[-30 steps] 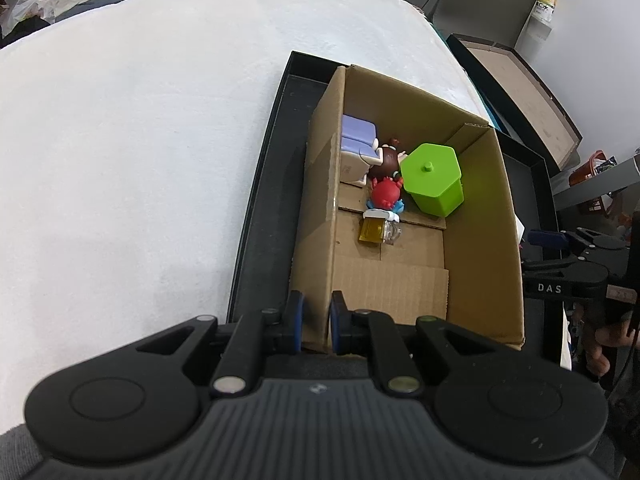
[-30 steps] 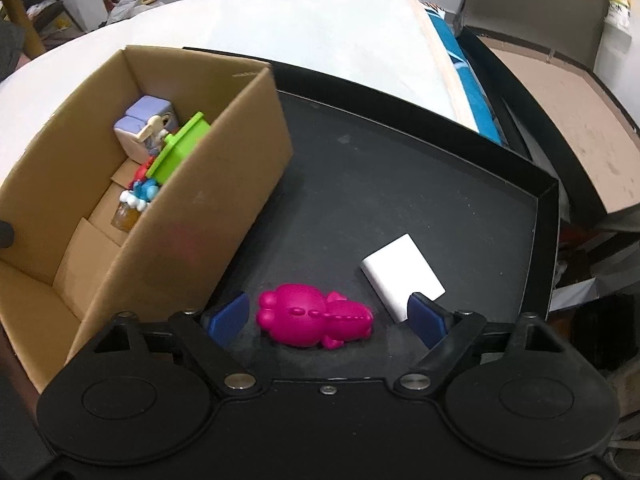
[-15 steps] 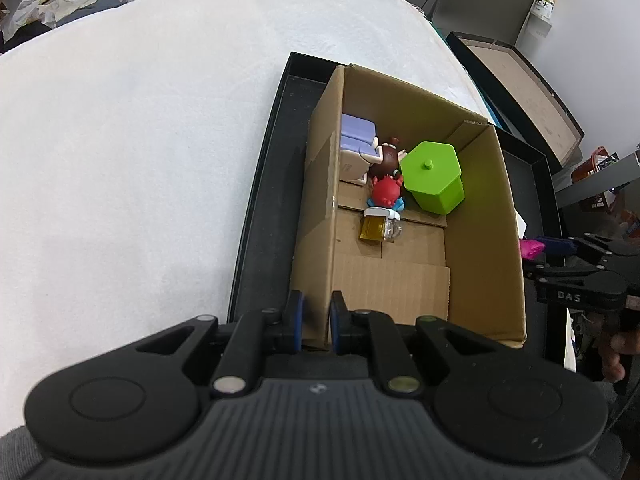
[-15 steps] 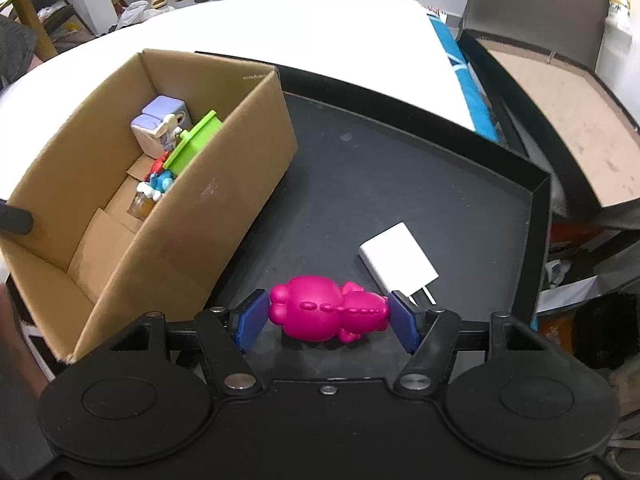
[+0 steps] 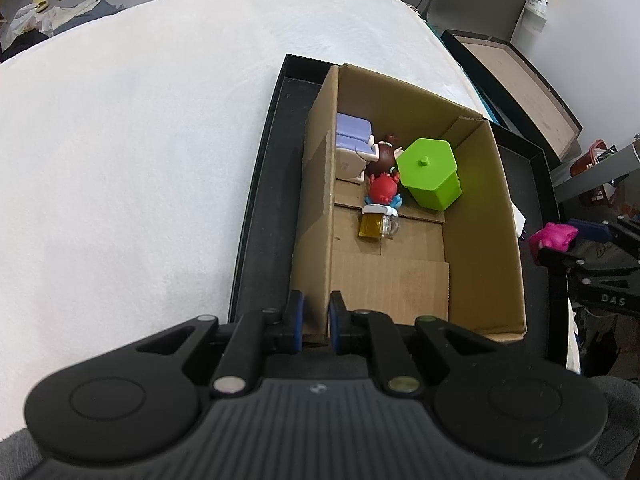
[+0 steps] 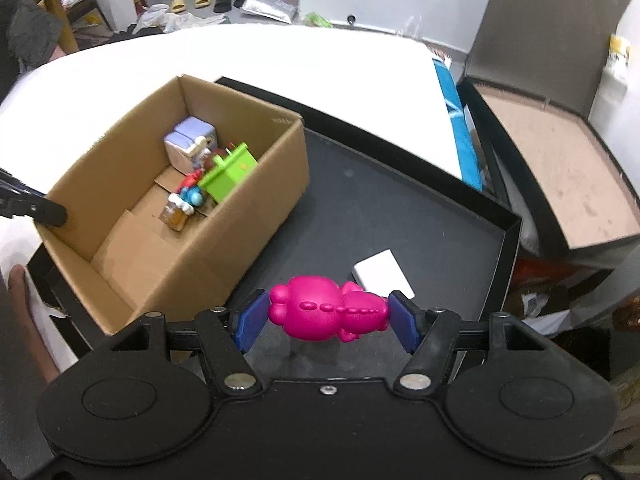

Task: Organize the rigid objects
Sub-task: 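Carry the pink pig into the box with the right tool and release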

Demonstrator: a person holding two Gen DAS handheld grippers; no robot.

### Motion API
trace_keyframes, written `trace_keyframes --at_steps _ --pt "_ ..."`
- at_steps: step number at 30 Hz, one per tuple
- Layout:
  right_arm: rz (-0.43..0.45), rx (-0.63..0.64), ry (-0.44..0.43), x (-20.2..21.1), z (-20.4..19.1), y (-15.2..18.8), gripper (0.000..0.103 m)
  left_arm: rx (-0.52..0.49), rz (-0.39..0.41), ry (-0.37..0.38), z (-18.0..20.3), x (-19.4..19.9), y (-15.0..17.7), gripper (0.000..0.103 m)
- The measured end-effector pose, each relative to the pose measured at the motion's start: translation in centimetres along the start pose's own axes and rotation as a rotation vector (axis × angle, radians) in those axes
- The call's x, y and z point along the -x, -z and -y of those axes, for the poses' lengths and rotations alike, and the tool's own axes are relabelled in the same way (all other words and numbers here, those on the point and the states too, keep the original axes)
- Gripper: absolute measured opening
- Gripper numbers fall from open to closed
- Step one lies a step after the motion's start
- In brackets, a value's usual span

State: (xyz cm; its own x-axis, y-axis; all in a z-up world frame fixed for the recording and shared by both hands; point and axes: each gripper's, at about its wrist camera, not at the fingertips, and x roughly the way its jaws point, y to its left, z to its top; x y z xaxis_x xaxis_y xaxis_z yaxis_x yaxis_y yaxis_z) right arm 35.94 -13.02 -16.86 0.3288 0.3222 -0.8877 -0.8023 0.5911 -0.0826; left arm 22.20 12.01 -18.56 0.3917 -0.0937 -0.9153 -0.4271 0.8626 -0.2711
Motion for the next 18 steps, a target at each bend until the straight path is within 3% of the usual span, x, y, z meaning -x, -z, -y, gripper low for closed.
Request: trace_keyframes --at_steps 18 --pt "0.073 0.097 0.023 3.4 -3.3 -3.1 0.064 -0.011 0.021 0.037 -0.4 0.8 0.4 0.011"
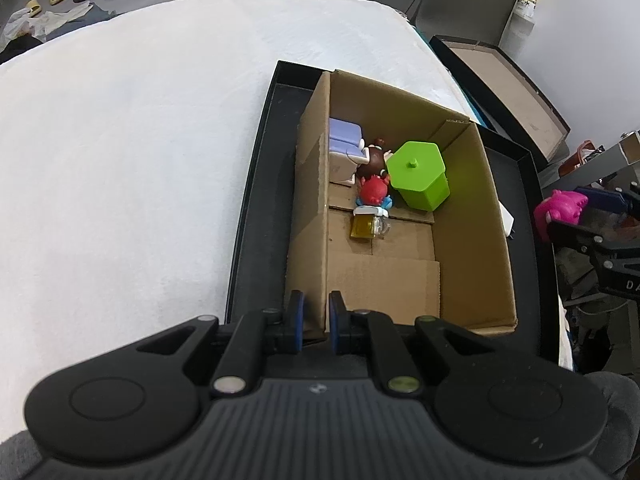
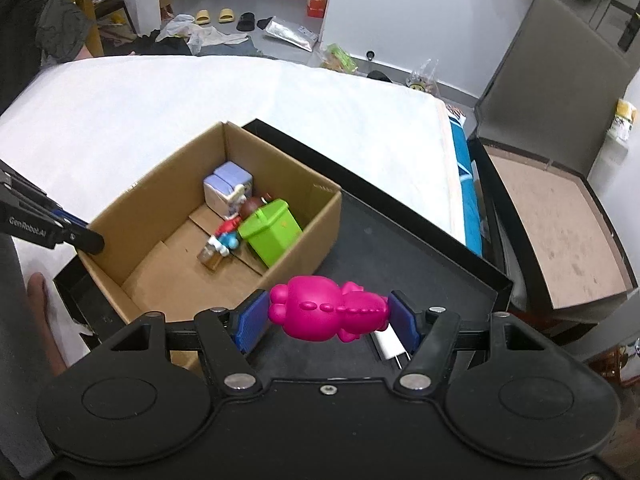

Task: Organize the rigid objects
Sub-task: 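Carry the pink pig into the box with the right tool and release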

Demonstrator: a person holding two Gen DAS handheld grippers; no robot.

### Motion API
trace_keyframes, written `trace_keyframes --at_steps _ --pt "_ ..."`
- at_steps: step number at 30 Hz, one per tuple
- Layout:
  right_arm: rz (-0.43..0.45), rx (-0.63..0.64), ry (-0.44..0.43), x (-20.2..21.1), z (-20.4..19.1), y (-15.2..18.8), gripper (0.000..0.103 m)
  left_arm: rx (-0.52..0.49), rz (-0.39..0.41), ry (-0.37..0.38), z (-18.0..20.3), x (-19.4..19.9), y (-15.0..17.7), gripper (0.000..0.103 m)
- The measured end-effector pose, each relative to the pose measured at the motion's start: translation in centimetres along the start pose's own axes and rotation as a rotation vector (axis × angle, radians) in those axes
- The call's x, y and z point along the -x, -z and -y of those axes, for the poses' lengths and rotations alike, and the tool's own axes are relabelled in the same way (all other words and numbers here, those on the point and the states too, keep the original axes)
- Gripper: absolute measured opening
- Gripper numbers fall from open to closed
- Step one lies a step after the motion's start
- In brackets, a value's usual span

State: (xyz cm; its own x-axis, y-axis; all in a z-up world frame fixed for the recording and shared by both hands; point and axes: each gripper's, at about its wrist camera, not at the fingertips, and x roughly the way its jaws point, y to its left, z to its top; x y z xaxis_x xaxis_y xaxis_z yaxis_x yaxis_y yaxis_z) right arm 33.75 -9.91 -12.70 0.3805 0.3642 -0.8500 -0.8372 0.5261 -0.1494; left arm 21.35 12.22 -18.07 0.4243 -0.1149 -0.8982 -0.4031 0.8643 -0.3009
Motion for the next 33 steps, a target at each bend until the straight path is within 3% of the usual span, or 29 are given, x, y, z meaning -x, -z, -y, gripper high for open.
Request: trace_keyframes --at_steps 16,33 --pt "0.038 0.062 -0.013 -0.4 -3.7 -3.9 0.064 0.013 0.016 0.035 -0.7 0.3 0.0 0.011" --pt "0.024 0.176 -0.068 -3.0 -8.2 -6.8 0.064 0.024 0.02 0.07 -1.4 0.5 -0.1 0.011"
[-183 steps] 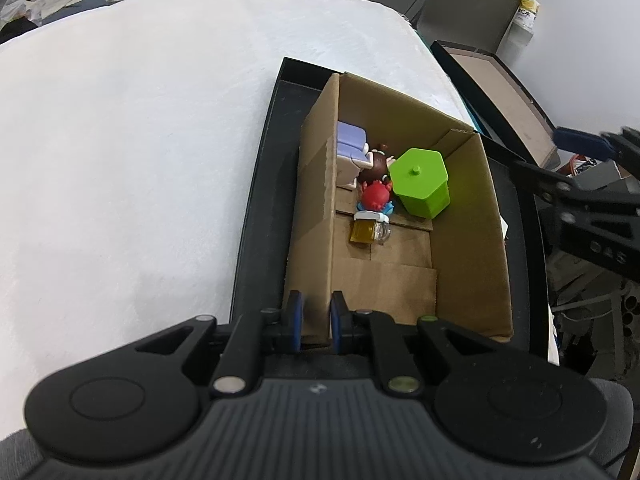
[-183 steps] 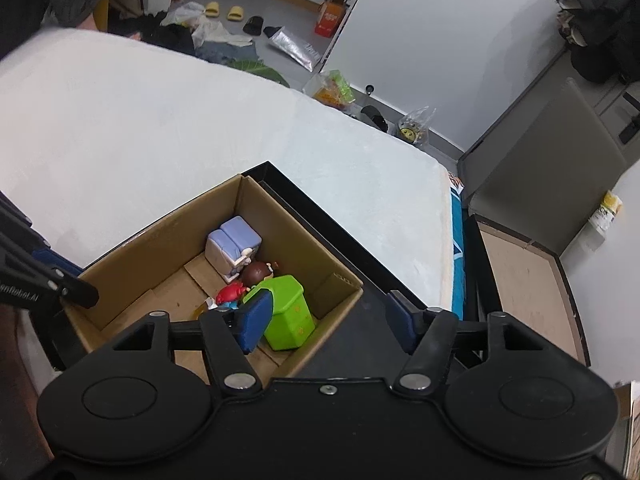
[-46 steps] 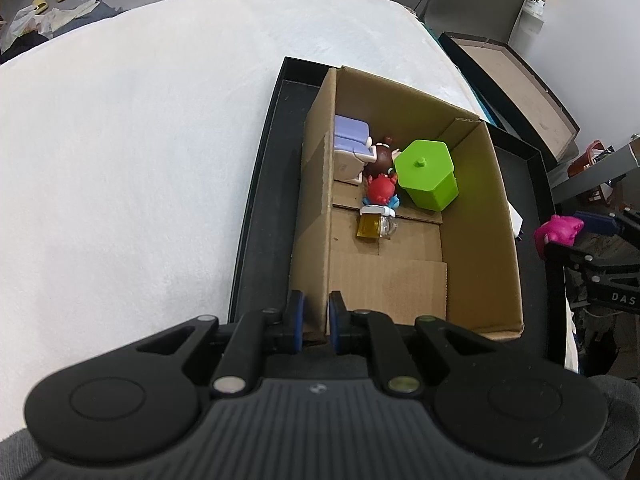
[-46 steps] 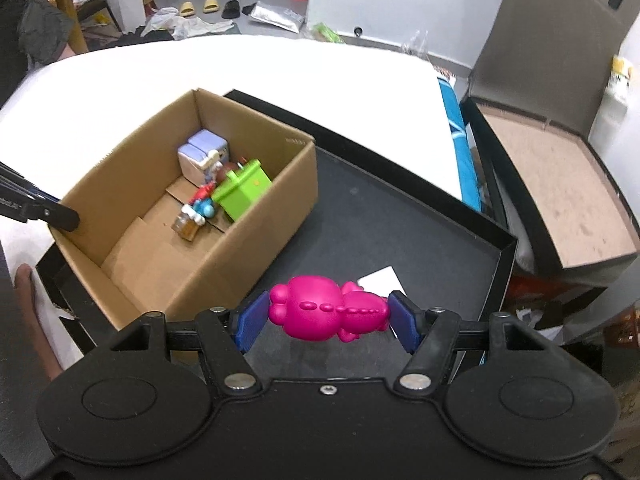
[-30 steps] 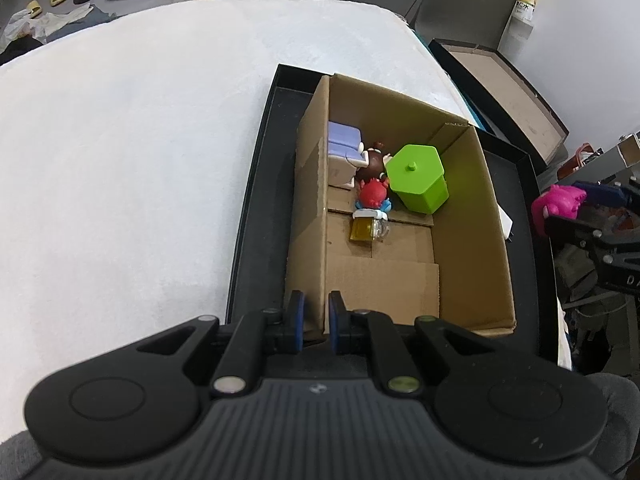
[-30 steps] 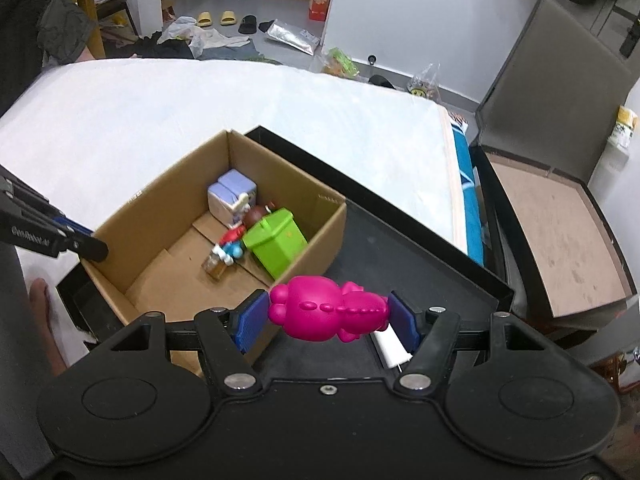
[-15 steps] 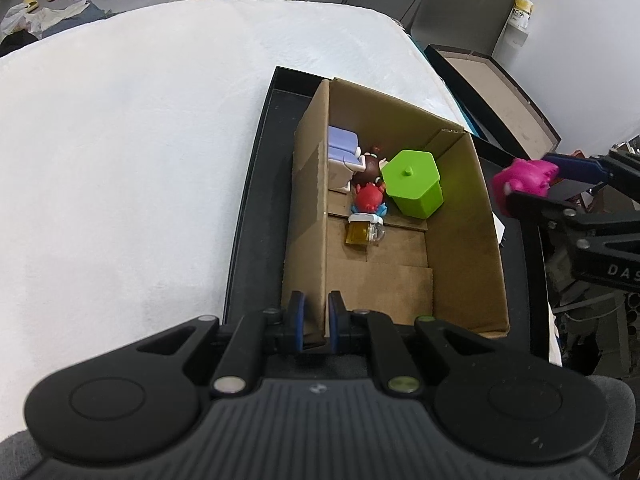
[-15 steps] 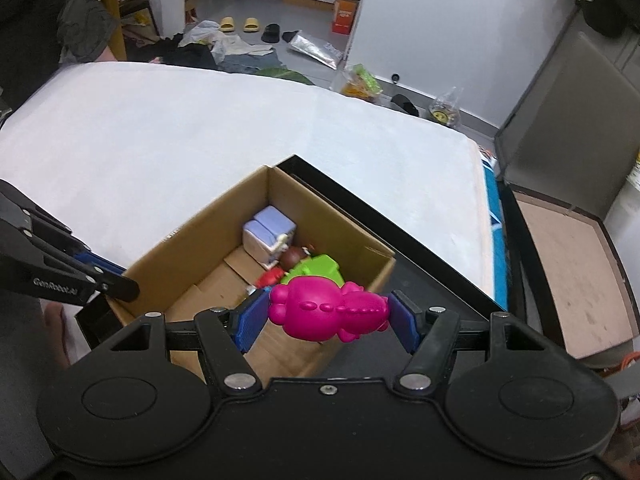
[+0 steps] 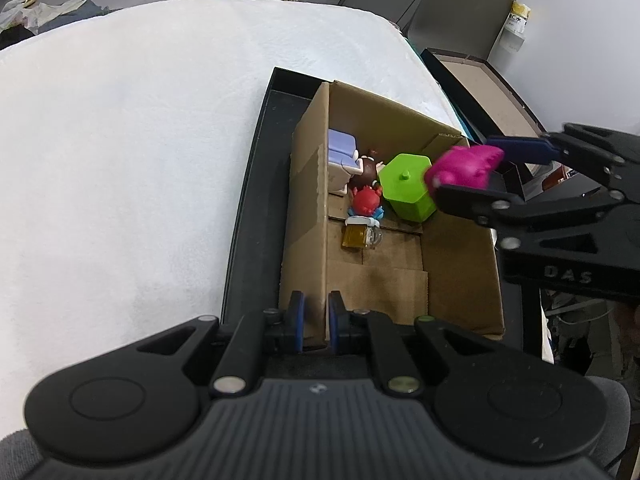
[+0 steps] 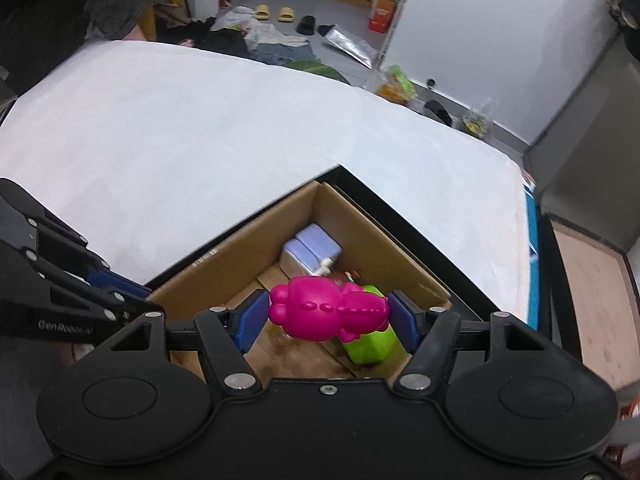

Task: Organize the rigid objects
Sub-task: 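Carry the pink pig into the box with the right tool and release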

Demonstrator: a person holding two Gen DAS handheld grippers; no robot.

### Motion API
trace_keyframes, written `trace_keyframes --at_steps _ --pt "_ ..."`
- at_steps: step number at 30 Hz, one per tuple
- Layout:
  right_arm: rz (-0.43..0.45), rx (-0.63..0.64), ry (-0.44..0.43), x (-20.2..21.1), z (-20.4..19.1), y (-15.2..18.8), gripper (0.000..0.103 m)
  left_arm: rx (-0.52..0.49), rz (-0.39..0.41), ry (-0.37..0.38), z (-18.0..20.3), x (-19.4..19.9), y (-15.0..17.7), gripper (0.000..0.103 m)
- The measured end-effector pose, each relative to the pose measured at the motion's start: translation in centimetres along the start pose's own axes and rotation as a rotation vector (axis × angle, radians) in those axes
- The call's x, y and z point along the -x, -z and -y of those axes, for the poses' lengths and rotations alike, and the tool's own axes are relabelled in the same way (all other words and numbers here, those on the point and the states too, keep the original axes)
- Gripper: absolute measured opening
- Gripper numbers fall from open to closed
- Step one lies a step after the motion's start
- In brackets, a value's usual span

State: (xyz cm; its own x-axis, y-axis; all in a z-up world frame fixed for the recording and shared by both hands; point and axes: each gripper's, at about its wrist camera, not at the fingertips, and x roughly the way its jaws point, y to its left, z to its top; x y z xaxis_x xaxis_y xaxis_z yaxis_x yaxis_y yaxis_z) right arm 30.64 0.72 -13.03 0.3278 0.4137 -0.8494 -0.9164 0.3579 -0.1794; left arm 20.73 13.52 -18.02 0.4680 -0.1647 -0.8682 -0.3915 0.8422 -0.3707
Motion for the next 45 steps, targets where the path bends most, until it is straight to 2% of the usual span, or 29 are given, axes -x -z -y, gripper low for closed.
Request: trace_keyframes --at_steps 6,13,17,36,45 --pt "-0.016 0.103 -0.023 -1.7 -2.0 -0.8 0.064 0.006 0.009 0.013 -0.2 0.2 0.0 0.011" --pt "-0.032 0.111 -0.027 -2.8 -2.8 -1.2 0.065 0.012 0.0 0.019 -0.5 -0.1 -0.2 0.011" --pt "-0.032 0.13 0.006 -2.8 -3.3 -1.1 0.069 0.014 0.001 0.024 -0.5 -0.2 -0.2 0.011" --pt "0.005 0.075 0.018 0.0 -1.8 1.0 0.081 -0.012 -0.014 -0.016 0.3 -0.7 -0.3 0.011" --pt "0.023 0.02 0.001 1.5 -0.3 2.1 0.081 -0.026 -0.023 -0.039 0.8 -0.9 -0.1 0.011"
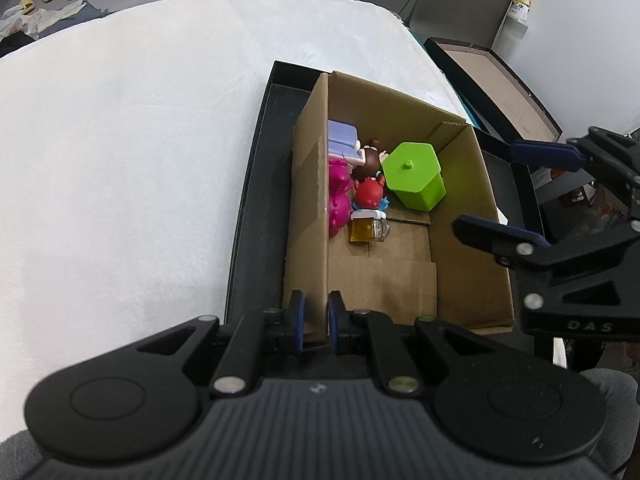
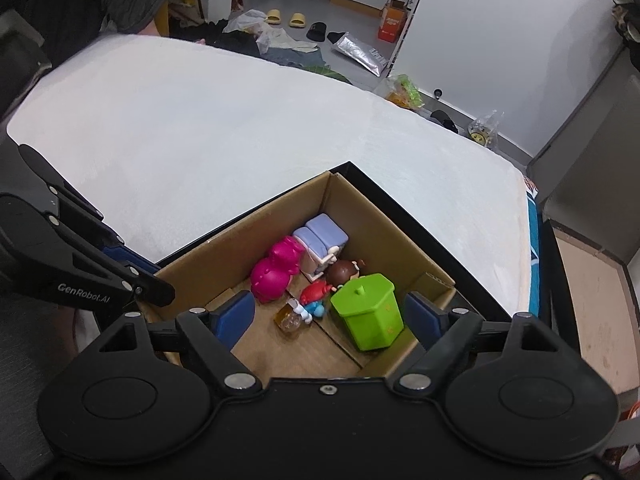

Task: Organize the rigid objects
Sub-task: 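Carry the pink pig into the box with the right tool and release, then move the right tool over the tray to the white charger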

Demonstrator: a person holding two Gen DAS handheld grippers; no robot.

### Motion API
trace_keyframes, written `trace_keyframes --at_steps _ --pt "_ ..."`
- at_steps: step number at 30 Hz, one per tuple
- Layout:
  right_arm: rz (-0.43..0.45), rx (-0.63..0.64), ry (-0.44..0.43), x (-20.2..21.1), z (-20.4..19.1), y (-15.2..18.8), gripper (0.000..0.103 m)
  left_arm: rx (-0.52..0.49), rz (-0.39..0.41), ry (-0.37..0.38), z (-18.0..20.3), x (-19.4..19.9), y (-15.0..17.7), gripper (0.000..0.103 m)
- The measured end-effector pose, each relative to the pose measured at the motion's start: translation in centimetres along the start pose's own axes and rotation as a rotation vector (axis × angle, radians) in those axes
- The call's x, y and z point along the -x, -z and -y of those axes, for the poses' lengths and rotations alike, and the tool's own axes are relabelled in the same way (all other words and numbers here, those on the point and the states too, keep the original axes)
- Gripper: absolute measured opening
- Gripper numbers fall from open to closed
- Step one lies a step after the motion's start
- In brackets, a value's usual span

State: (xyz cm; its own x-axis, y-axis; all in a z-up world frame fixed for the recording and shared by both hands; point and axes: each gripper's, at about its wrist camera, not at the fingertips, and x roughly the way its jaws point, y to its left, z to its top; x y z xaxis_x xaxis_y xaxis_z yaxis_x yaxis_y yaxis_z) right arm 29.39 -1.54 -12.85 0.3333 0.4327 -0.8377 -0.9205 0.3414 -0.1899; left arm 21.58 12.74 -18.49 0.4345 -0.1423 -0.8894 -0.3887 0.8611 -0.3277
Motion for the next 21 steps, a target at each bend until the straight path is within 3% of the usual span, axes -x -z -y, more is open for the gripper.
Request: trace_keyframes --at_steps 17,21 --pt "0.019 -0.115 0.023 2.4 3.6 4.1 0.083 -0.003 0.0 -0.034 0.3 0.2 0.2 0.011" --pt "0.034 -0.149 0.031 3.1 4.5 5.2 0.088 -0.003 0.0 -0.042 0.4 0.2 0.2 0.011"
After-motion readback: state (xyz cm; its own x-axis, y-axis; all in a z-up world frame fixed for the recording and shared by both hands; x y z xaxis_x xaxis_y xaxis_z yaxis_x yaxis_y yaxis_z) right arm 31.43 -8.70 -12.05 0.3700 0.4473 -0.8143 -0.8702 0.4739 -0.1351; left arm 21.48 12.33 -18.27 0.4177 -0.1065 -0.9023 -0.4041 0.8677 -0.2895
